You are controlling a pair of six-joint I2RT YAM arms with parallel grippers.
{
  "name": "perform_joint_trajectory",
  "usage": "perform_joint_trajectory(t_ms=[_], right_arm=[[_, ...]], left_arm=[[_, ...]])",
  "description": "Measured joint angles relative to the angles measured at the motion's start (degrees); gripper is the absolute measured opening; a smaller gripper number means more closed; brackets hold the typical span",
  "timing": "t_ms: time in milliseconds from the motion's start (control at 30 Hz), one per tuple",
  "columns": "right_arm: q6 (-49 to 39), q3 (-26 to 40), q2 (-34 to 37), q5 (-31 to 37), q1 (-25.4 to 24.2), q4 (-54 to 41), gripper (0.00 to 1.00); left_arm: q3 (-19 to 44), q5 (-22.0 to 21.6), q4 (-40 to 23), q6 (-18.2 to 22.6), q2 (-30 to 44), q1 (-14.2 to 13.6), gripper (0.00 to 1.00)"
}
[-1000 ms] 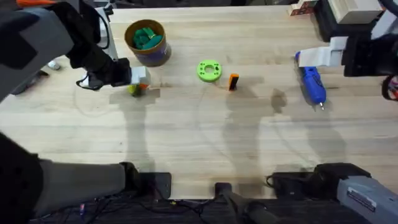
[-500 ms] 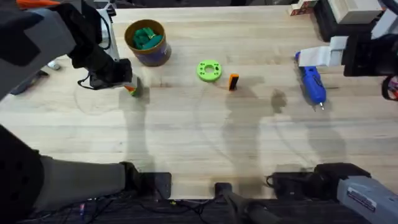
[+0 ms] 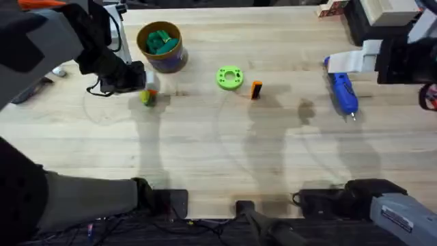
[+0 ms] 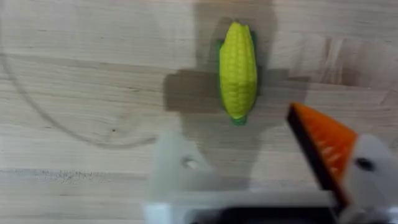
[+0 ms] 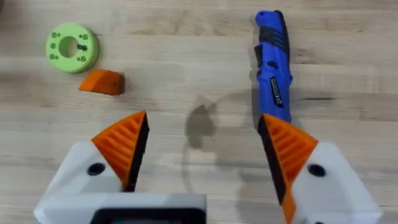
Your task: Pick up the gripper from the table and insert it into the empty holder that is missing its gripper. Then pick up a screw, insert it into the mounting hole, and use the screwdriver to tighten it. Finally, clean up the table by picking up the vegetable and placing it into the bucket.
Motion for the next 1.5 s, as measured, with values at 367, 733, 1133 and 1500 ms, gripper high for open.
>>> perform_joint_trajectory(t_ms=[367,733,1133,1500], right_arm=[[0.00,0.00,-0.01,0.00,0.00,0.00,0.993],[0.00,0.00,-0.02,0.00,0.00,0.04,0.993],[0.00,0.00,-0.02,0.00,0.00,0.07,0.992],[0.00,0.00,-0.02,0.00,0.00,0.07,0.993]], left_arm=[[0.00,0.51,2.62,0.04,4.16,0.00,0.987],[0.00,0.55,3.33,0.12,7.37,0.00,0.398],[0.00,0.55,3.98,0.42,7.37,-0.02,0.015],[3.10,0.58,1.04,0.42,7.37,-0.02,0.015]])
